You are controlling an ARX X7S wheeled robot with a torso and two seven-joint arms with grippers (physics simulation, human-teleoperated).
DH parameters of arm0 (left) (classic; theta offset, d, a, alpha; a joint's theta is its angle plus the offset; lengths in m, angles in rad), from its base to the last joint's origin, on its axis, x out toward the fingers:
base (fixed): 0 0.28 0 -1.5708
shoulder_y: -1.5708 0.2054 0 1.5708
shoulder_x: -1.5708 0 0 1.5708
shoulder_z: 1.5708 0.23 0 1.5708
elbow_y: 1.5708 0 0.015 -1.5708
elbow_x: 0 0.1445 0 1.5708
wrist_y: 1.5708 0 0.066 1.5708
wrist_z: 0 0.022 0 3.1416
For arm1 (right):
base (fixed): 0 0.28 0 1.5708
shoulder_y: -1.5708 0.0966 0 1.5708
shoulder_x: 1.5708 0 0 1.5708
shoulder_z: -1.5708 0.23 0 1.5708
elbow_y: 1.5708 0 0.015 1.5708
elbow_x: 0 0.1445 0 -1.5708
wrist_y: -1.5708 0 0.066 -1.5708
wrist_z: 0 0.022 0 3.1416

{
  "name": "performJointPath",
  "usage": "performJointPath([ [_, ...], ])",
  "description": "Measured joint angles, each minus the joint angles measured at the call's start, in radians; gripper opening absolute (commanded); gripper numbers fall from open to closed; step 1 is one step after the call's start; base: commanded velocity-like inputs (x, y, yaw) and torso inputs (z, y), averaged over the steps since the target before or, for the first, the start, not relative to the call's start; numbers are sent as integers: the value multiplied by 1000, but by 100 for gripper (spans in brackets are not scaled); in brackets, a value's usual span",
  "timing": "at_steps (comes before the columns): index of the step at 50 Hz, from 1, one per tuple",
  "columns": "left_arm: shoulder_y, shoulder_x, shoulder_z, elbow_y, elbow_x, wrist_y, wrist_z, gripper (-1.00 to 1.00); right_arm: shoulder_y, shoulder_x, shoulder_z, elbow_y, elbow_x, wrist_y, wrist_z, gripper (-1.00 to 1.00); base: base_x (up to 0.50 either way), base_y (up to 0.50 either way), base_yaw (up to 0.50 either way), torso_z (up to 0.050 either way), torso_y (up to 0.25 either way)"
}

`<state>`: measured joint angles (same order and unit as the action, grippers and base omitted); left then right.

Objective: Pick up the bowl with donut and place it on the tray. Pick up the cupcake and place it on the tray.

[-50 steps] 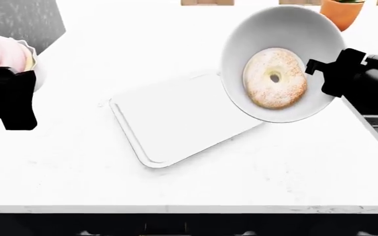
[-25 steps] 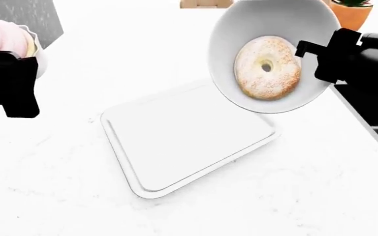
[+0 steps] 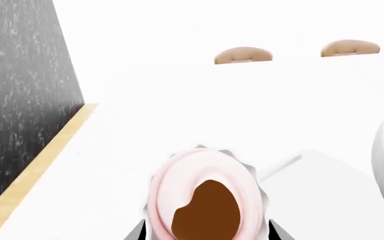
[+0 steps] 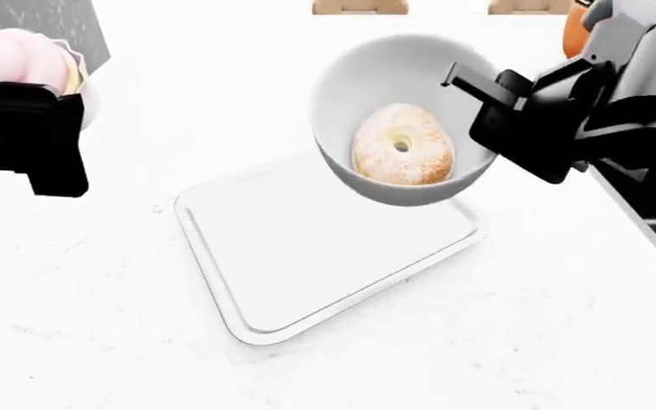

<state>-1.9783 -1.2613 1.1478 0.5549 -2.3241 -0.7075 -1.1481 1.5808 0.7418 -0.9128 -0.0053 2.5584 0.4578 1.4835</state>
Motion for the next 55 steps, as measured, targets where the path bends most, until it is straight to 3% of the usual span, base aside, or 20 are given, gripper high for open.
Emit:
performJointPath([
  [24,12,40,-3,-14,38,-18,25,-100,49,-302,-147,572,-47,58,-176,-100,0,0,0,0,1],
  [55,46,18,-18,2,62,0,48,-100,-45,-309,-166,604,-68,18,-240,-100,0,0,0,0,1],
])
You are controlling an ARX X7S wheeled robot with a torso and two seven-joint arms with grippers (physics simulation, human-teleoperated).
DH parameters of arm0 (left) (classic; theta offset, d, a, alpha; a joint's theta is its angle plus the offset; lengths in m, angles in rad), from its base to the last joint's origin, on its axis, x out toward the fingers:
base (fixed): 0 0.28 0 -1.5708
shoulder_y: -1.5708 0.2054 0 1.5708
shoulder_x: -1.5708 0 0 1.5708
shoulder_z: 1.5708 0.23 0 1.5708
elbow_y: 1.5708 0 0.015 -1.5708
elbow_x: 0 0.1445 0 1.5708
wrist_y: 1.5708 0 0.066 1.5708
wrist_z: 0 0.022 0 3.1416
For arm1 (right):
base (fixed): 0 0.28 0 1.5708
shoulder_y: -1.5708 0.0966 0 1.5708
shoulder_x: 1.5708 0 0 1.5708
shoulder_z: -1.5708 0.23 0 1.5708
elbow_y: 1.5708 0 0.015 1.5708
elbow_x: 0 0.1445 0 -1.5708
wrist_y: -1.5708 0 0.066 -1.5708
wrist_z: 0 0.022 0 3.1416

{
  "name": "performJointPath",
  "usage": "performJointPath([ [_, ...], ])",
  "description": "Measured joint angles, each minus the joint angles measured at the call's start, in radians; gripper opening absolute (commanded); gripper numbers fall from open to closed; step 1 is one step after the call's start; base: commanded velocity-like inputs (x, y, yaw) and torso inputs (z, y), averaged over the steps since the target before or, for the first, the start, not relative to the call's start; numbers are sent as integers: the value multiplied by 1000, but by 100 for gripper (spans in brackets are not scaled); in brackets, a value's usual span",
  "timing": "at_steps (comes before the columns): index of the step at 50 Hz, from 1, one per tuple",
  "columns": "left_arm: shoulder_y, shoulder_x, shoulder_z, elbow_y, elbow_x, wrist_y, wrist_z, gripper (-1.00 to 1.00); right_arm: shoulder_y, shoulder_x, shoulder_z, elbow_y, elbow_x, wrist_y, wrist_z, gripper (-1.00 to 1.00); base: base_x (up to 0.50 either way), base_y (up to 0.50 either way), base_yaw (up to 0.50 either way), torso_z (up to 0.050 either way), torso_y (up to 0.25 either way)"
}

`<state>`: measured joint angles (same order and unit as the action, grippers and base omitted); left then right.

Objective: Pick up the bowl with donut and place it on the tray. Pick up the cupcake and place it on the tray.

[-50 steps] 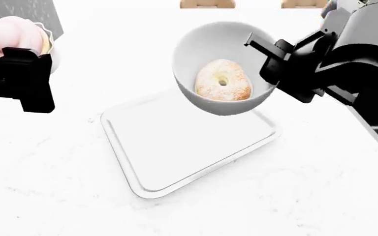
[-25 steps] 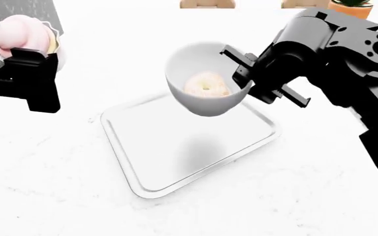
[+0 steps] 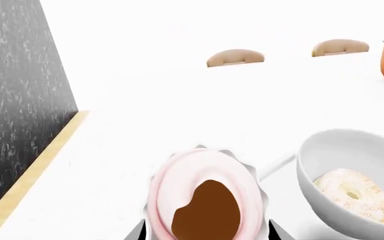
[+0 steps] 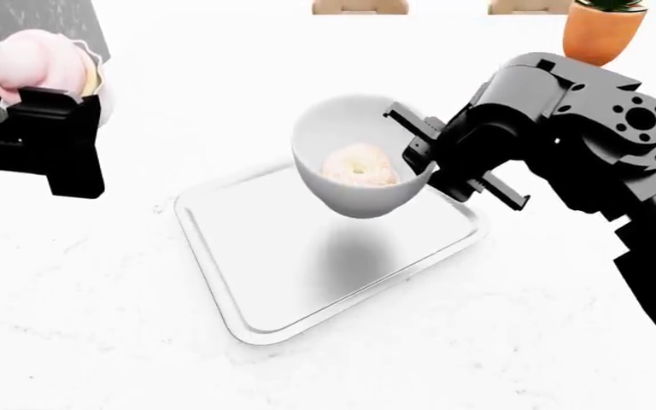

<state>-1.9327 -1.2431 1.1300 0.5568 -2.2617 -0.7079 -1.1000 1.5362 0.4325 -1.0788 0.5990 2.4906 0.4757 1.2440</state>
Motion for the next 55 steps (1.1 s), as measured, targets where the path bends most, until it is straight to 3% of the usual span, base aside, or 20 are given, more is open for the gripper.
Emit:
performJointPath([
  [27,9,-13,-15,8,-2,0,0,-100,-20,-13,-13,21,-20,3,-36,-100,0,0,0,0,1],
  [28,10,-14,-15,8,-3,0,0,-100,-21,-14,-13,22,-20,2,-36,100,0,0,0,0,0],
  [55,10,9,-23,-8,-10,-11,-12,-100,29,36,-3,-68,-18,28,26,100,0,0,0,0,0],
])
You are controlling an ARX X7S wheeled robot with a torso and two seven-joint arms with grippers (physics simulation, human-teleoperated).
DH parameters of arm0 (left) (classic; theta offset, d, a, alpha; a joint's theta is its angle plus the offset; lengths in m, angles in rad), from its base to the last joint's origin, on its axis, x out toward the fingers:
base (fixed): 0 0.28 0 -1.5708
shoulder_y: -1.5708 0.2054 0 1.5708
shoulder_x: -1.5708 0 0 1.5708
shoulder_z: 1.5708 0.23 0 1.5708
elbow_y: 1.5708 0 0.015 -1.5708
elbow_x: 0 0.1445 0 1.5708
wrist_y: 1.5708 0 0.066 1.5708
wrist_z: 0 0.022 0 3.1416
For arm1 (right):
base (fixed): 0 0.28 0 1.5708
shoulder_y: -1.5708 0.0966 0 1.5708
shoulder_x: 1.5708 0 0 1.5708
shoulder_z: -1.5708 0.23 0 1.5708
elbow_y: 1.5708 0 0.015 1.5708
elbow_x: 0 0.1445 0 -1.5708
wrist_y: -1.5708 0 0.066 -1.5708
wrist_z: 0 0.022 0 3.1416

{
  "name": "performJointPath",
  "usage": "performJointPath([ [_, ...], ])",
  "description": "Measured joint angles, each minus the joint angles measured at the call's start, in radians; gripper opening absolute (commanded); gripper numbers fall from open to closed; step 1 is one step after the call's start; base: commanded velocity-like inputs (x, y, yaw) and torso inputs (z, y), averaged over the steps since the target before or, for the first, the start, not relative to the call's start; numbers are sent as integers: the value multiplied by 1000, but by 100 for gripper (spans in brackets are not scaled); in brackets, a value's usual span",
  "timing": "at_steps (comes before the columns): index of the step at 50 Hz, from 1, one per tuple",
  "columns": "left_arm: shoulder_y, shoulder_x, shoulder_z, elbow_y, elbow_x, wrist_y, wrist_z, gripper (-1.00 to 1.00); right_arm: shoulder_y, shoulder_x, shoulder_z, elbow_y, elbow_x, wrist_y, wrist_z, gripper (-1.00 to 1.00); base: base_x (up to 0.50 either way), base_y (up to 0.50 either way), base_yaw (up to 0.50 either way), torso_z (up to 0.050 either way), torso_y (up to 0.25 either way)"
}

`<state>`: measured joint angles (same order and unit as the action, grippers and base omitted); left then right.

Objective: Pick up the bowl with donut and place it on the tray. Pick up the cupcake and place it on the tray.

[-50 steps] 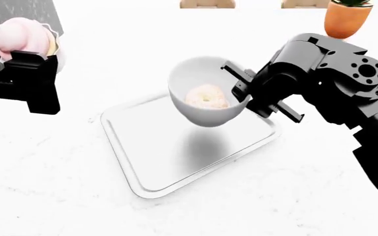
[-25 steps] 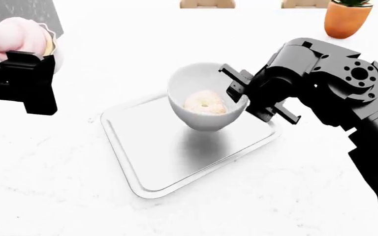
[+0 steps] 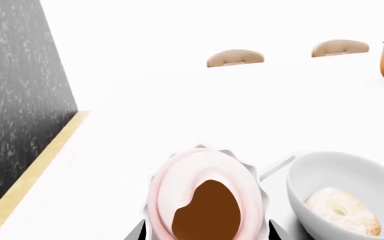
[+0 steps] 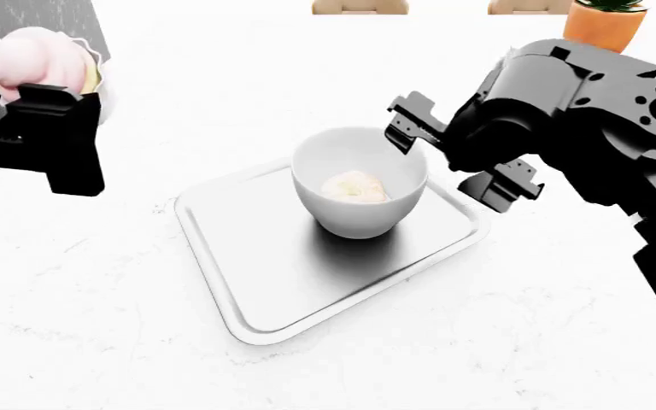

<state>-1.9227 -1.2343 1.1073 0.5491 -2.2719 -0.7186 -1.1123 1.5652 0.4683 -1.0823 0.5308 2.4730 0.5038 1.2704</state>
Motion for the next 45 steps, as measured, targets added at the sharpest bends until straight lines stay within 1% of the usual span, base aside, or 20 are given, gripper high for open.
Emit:
performJointPath([
  [10,-21,85,12,-70,-8,-19,-18,-100,18,142,31,-235,49,3,117,100,0,0,0,0,1],
  [16,-28,170,38,-158,-15,-40,-15,-100,54,236,55,-385,88,27,176,100,0,0,0,0,0],
  [21,-51,248,80,-253,-55,-93,-26,-100,93,308,70,-474,121,45,213,100,0,0,0,0,0],
  [26,-79,315,125,-341,-118,-157,-43,-100,136,369,73,-529,142,80,235,100,0,0,0,0,0],
  [31,-100,365,161,-407,-174,-207,-55,-100,176,429,70,-570,159,106,252,100,0,0,0,0,0],
  [45,-118,442,212,-469,-274,-274,-62,-100,215,547,40,-641,171,107,256,100,0,0,0,1,1],
])
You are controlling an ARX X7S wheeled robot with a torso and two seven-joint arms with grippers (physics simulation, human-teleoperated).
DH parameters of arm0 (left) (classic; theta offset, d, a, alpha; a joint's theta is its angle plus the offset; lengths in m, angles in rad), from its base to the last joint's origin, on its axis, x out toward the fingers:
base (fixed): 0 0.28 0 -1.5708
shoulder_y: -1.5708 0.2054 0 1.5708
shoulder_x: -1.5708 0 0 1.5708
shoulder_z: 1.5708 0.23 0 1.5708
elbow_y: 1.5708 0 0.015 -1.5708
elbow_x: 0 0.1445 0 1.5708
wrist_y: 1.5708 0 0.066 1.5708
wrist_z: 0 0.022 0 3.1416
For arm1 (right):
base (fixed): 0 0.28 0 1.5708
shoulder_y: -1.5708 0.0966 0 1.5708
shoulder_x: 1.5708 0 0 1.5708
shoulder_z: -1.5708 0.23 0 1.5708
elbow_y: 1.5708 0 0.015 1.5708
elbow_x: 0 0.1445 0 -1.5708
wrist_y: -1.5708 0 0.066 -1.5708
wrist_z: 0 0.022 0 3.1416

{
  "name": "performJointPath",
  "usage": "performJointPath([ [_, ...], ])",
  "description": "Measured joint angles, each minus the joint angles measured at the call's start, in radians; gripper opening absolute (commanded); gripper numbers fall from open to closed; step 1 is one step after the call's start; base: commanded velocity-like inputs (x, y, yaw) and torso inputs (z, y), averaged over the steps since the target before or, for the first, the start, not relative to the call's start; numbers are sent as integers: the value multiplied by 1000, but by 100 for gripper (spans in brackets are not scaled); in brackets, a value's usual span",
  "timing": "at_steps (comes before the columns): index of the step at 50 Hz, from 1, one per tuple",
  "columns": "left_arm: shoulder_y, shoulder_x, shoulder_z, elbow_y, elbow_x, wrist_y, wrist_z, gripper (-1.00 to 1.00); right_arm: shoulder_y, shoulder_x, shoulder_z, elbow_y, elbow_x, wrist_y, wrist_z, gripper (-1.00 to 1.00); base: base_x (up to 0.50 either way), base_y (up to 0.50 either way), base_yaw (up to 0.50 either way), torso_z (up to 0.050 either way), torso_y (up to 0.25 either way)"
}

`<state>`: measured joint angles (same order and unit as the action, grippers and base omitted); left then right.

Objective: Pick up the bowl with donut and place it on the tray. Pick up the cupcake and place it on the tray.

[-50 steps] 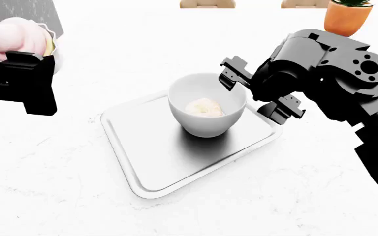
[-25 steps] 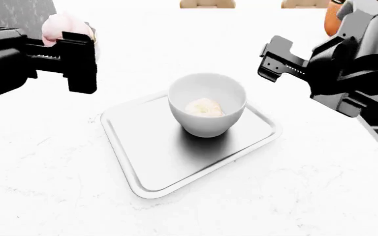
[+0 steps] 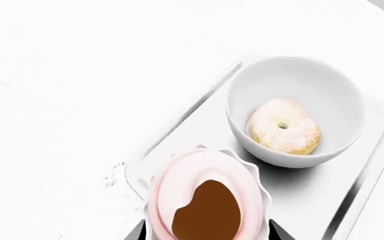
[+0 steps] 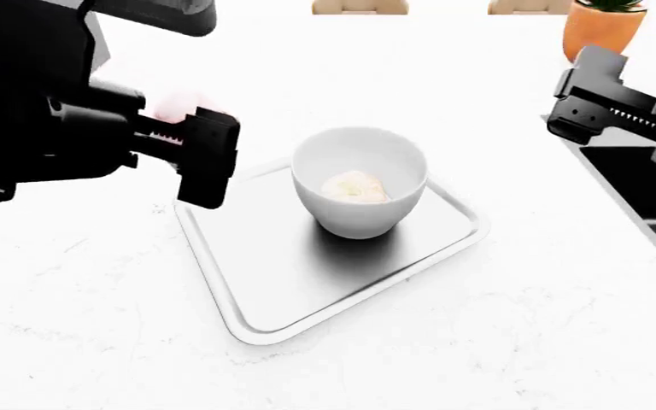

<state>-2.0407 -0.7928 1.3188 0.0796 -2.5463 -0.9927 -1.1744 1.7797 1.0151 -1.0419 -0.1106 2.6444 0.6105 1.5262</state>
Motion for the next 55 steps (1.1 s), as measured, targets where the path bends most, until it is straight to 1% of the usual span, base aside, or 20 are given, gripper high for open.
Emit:
performJointPath([
  [8,12,34,10,-6,-13,-11,13,-100,-12,36,-19,-27,-9,-17,-16,100,0,0,0,0,0],
  [18,60,56,8,-1,12,-5,55,-100,-34,66,-38,-50,-22,-36,-37,100,0,0,0,0,0],
  [33,127,56,16,24,42,6,91,-100,-61,90,-59,-68,-42,-59,-58,100,0,0,0,0,1],
  [55,175,52,18,48,66,18,120,-100,-105,100,-83,-84,-69,-94,-94,100,0,0,0,0,0],
])
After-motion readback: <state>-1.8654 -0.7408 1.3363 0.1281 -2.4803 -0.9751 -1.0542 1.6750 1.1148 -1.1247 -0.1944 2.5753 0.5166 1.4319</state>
